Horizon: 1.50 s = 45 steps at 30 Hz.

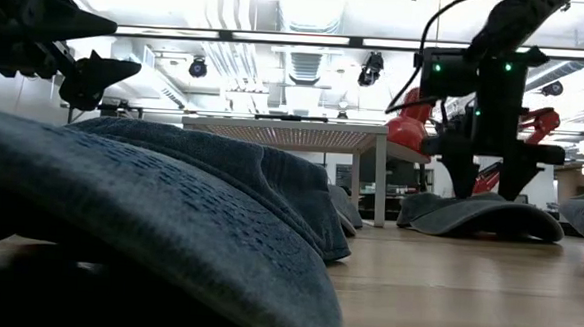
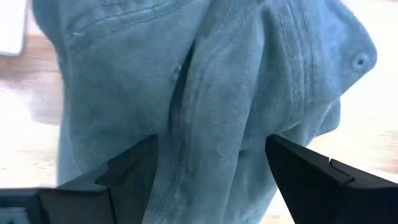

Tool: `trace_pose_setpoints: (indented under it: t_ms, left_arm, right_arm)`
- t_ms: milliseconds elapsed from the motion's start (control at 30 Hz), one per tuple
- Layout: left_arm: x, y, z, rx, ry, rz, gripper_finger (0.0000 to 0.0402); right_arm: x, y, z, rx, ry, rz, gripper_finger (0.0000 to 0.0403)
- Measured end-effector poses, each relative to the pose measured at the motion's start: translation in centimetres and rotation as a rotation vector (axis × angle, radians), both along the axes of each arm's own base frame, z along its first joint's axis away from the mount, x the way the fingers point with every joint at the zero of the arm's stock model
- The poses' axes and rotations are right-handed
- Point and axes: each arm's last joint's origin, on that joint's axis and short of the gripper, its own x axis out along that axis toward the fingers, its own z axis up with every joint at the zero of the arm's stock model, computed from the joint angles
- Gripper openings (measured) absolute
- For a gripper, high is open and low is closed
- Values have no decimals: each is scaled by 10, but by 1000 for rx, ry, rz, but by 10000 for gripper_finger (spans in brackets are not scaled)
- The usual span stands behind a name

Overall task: Pick & Place hat
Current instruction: Put the top right gray cap on the shelf

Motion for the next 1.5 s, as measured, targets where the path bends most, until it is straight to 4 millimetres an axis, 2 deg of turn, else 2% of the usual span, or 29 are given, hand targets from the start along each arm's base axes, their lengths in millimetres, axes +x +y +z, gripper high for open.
trace_pose_setpoints:
  t_ms: [233,467,667,900,1033,1500]
  left_arm:
    - [0,0,0,0,0,0,317]
    - [0,0,0,0,0,1,317]
    - [0,0,0,0,0,1,317]
    - [0,0,0,0,0,1,317]
    - [0,0,0,0,0,1,317]
    - [0,0,0,-1,0,3,317]
  right_arm:
    - [-3,1,-19,-6,-13,-1,280]
    - [-5,1,-32,-8,-20,-23,239]
    - [-8,2,-35,-5,-3,-26,176]
    - [-9,2,-35,-2,6,-20,73]
    - [-11,3,-30,-3,-12,-12,28]
    - [-41,14,19,21,-208,20,25]
